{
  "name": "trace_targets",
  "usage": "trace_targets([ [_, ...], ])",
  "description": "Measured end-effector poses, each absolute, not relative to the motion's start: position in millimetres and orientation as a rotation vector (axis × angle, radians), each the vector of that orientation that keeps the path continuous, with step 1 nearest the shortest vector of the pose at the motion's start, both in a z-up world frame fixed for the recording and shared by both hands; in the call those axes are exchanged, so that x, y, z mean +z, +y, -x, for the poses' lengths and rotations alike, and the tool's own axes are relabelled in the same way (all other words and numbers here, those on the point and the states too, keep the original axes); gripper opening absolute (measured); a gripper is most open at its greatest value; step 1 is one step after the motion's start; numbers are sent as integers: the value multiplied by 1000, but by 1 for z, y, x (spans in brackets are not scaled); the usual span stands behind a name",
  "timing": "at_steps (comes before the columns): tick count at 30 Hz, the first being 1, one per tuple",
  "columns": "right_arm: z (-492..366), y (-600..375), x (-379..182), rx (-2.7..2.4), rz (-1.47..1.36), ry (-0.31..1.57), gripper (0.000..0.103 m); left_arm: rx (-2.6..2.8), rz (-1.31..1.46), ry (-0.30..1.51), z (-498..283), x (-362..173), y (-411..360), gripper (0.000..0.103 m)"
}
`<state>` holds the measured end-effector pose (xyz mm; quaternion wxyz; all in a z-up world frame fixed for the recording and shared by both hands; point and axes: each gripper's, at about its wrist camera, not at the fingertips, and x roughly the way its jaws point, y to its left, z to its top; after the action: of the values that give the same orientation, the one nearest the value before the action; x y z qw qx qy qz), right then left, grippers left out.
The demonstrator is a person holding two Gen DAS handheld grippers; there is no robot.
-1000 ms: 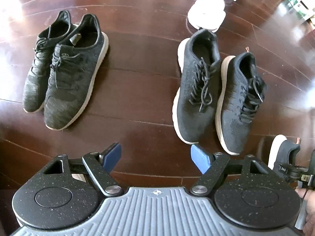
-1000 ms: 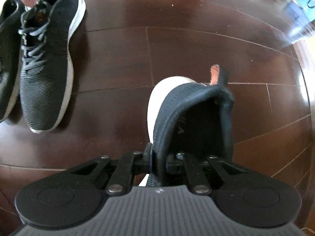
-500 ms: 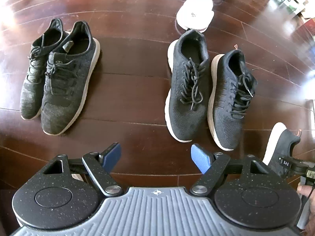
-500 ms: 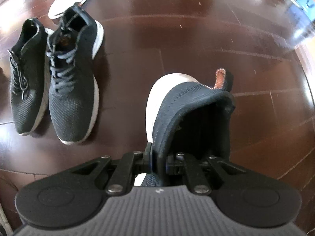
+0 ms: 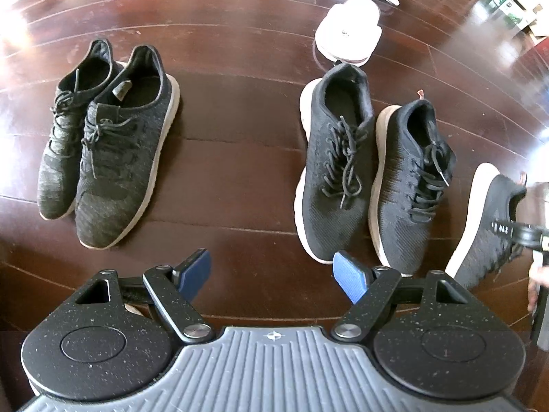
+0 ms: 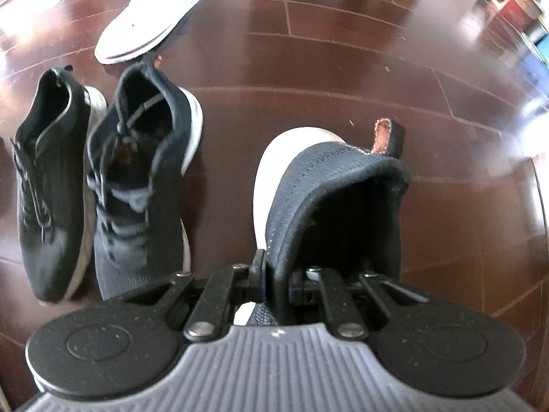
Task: Organize scattered shoes
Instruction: 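Carry the black sneaker with the right tool to the lined-up black sneakers, then lower the black sneaker beside its mate and open the right tool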
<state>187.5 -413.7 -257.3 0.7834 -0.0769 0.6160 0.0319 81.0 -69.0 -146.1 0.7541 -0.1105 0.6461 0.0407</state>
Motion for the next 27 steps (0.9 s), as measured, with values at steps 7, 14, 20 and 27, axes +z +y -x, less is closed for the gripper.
trace_targets([
  [7, -219, -390, -269, 134, 301, 1329, 11, 90, 249, 1441, -92, -155, -65, 83],
  [14, -230, -380, -281, 158, 345, 1357, 11, 100, 280, 1459, -102, -162, -59, 83],
  [20, -245, -374, -284, 162, 351, 1349, 11, 122, 276, 1466, -109, -167, -53, 83],
  [27, -259, -372, -290, 175, 368, 1354, 11, 127, 273, 1478, -113, -172, -54, 83],
])
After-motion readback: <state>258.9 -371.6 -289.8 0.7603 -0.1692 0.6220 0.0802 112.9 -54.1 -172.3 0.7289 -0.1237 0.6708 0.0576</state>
